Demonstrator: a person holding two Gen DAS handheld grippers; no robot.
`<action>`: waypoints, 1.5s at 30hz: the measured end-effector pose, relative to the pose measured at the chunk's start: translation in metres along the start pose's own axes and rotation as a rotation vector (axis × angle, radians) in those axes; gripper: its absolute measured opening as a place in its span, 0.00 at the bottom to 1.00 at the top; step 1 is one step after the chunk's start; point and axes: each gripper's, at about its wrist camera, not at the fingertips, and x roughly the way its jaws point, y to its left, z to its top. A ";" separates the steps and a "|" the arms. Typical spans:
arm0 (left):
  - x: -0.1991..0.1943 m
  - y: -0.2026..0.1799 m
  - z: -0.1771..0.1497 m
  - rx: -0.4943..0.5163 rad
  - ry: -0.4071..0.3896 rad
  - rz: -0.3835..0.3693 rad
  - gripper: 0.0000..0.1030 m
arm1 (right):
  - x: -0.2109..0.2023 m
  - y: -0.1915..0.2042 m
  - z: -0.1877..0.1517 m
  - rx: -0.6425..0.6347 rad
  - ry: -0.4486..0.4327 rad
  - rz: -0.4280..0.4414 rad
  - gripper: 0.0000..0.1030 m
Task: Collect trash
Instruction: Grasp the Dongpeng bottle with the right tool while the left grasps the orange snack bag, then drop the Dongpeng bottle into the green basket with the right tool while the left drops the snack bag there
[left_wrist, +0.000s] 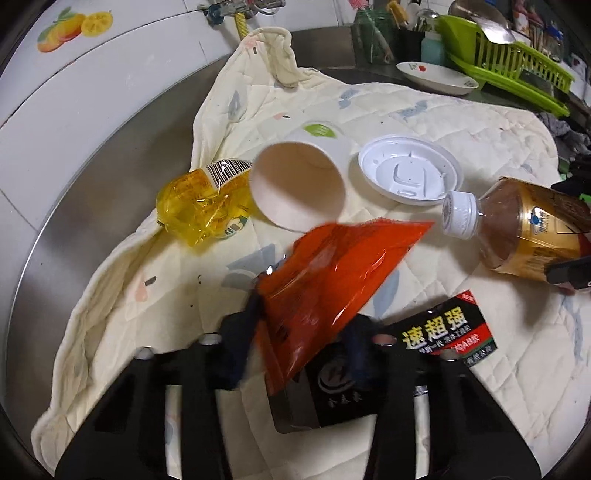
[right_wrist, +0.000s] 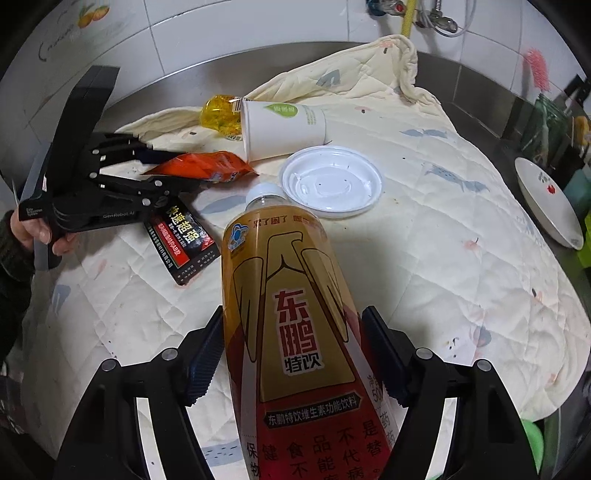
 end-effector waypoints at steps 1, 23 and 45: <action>-0.002 0.000 -0.001 -0.001 0.000 0.002 0.17 | -0.001 0.000 -0.002 0.009 -0.004 0.002 0.68; -0.070 -0.022 -0.021 -0.132 -0.128 -0.112 0.01 | -0.043 0.012 -0.040 0.179 -0.103 0.031 0.63; -0.092 -0.036 -0.032 -0.136 -0.146 -0.131 0.01 | -0.020 0.024 -0.027 0.173 -0.042 -0.016 0.62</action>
